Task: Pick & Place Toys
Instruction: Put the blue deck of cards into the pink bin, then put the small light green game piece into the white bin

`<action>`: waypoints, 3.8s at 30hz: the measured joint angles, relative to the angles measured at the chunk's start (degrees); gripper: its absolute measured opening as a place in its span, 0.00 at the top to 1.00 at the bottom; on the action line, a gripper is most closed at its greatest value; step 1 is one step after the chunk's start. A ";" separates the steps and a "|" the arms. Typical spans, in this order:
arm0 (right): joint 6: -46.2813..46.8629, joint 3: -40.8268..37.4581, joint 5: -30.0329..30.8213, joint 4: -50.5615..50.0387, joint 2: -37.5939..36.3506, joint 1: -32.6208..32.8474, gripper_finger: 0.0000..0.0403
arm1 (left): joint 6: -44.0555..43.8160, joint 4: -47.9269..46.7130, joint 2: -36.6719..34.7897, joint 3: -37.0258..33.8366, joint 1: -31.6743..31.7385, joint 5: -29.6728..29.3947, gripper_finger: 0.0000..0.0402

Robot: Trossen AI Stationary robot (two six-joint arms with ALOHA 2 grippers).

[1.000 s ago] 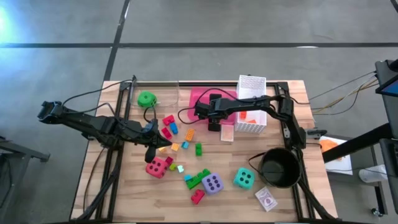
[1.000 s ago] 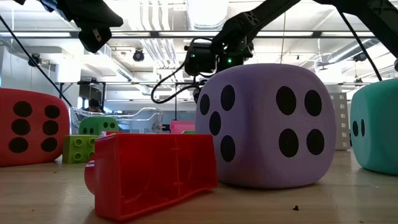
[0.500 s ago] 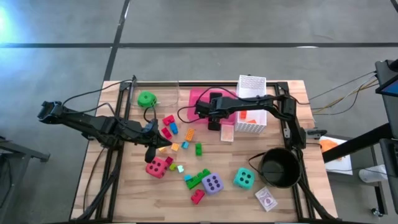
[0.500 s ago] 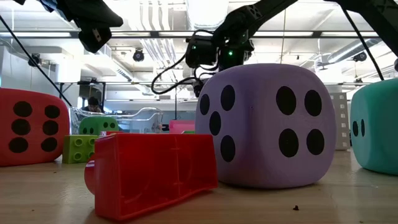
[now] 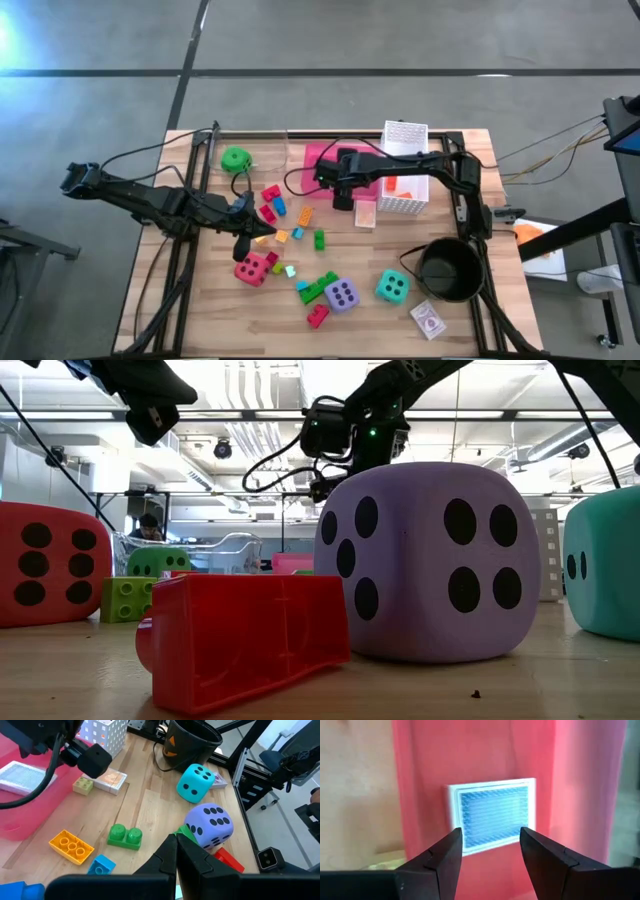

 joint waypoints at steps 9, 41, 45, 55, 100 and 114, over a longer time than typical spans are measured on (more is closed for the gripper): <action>10.77 0.00 -14.97 -0.01 -0.63 -2.56 0.52 | -0.26 -0.01 0.00 -0.01 0.00 0.00 0.98; 10.50 -12.91 -25.01 -0.79 -10.81 0.51 0.76 | -1.99 -0.16 0.02 -0.01 0.02 0.02 0.98; 10.04 -13.43 -25.04 0.26 -10.17 -1.24 0.90 | -2.00 -0.15 0.02 -0.01 0.02 0.02 0.98; 9.57 -14.25 -19.95 1.69 -10.33 -3.17 0.97 | -1.98 -0.14 0.02 -0.01 0.02 0.02 0.98; 4.44 -16.41 -23.94 7.72 -9.10 1.88 0.39 | -3.03 -0.19 0.00 -0.01 0.01 0.02 0.98; 4.13 -14.78 -19.03 7.92 -5.06 2.36 0.39 | -3.03 -0.42 0.00 -0.01 0.00 0.04 0.98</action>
